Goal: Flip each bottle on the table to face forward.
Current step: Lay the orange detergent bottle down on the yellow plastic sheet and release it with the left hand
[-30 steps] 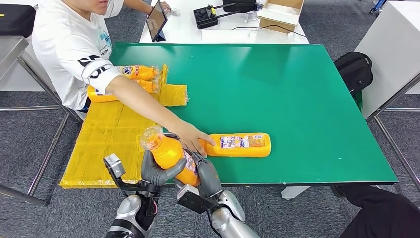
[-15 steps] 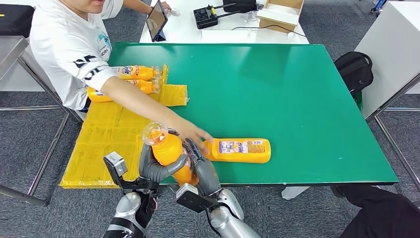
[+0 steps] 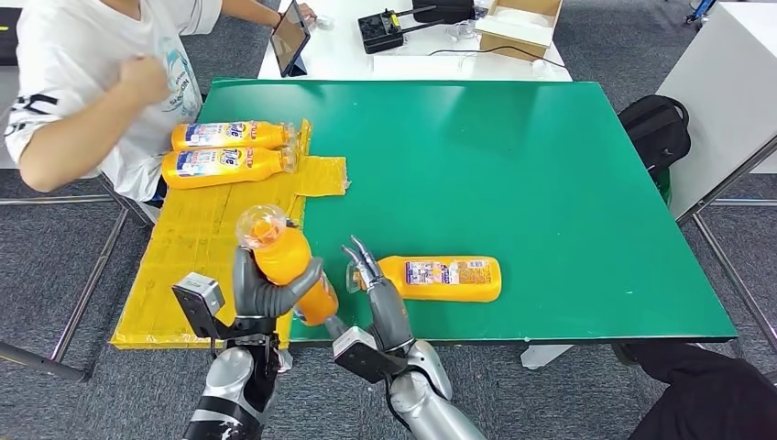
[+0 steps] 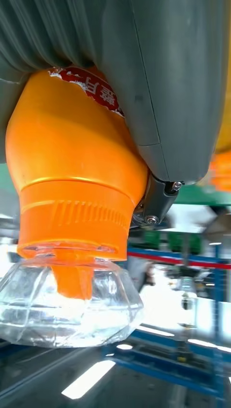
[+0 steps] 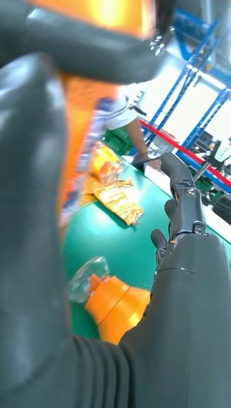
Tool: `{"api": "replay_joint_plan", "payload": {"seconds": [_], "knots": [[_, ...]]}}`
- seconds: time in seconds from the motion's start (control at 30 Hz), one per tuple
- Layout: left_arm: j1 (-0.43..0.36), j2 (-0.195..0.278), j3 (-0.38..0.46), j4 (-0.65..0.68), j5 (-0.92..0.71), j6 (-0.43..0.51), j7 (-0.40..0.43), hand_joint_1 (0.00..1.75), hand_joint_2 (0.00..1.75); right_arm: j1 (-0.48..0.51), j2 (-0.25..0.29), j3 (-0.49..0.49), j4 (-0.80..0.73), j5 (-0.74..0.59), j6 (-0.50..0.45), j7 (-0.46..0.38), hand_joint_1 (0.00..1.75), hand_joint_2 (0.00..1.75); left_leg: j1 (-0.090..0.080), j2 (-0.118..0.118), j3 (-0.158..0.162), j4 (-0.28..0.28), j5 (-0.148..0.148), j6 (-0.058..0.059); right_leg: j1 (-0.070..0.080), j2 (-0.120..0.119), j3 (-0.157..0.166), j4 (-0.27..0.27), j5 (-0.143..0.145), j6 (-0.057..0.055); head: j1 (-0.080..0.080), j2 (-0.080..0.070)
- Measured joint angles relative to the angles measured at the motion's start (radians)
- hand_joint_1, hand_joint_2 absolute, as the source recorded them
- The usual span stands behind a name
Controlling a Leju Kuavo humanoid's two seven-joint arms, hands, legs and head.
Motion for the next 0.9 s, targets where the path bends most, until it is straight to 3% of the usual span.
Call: {"api": "replay_joint_plan", "payload": {"seconds": [0.2, 0.3, 0.37, 0.47, 0.57, 0.7, 0.9], "knots": [[-0.035, 0.024, 0.011, -0.024, -0.201, 0.337, 0.0, 1.75, 1.75, 0.034, -0.001, -0.01, -0.099, -0.05, -0.006, -0.004, 0.0, 0.0, 0.0, 0.0, 0.0, 0.0, 0.0, 0.0, 0.0, 0.0, 0.0, 0.0, 0.0, 0.0, 0.0, 0.0], [-0.082, 0.041, 0.021, 0.025, -0.43, 0.532, 0.001, 1.75, 1.75, 0.061, -0.004, -0.014, -0.189, -0.086, -0.046, -0.005, 0.0, 0.0, 0.0, -0.001, 0.0, 0.0, 0.0, 0.0, 0.0, 0.0, 0.0, 0.0, 0.0, 0.0, 0.0, 0.0], [-0.12, 0.046, 0.054, 0.079, -0.657, 0.603, 0.008, 1.75, 1.75, 0.083, -0.009, -0.01, -0.268, -0.117, -0.094, -0.006, 0.0, 0.0, 0.0, -0.001, 0.0, 0.0, 0.0, 0.0, 0.0, 0.0, 0.001, 0.0, 0.0, 0.0, 0.0, 0.0], [-0.18, 0.04, 0.177, 0.152, -1.057, 0.624, 0.03, 1.75, 1.75, 0.108, -0.015, 0.003, -0.371, -0.151, -0.154, -0.006, 0.0, 0.0, 0.0, 0.0, 0.0, 0.0, 0.0, 0.0, 0.0, 0.001, 0.0, 0.0, 0.0, 0.0, 0.0, 0.0], [-0.225, 0.032, 0.297, 0.2, -1.282, 0.626, 0.077, 1.75, 1.75, 0.124, -0.021, 0.016, -0.438, -0.166, -0.174, -0.006, 0.0, 0.0, 0.0, 0.003, 0.001, 0.0, 0.0, 0.0, 0.0, 0.004, 0.0, 0.0, 0.001, 0.0, 0.0, 0.0], [-0.273, 0.05, 0.354, 0.265, -1.412, 0.628, 0.222, 1.75, 1.75, 0.13, -0.029, 0.039, -0.481, -0.2, -0.191, -0.006, 0.0, 0.0, 0.0, 0.002, 0.0, 0.0, 0.0, 0.0, 0.0, 0.004, 0.0, 0.001, 0.001, 0.0, 0.0, 0.0], [-0.353, 0.124, 0.322, 0.456, -1.442, 0.629, 0.401, 1.75, 1.75, 0.129, -0.034, 0.067, -0.496, -0.233, -0.196, -0.006, 0.0, 0.0, 0.0, 0.002, 0.0, 0.0, 0.001, 0.0, 0.0, 0.004, -0.001, 0.002, 0.0, 0.0, 0.0, 0.0]]}}
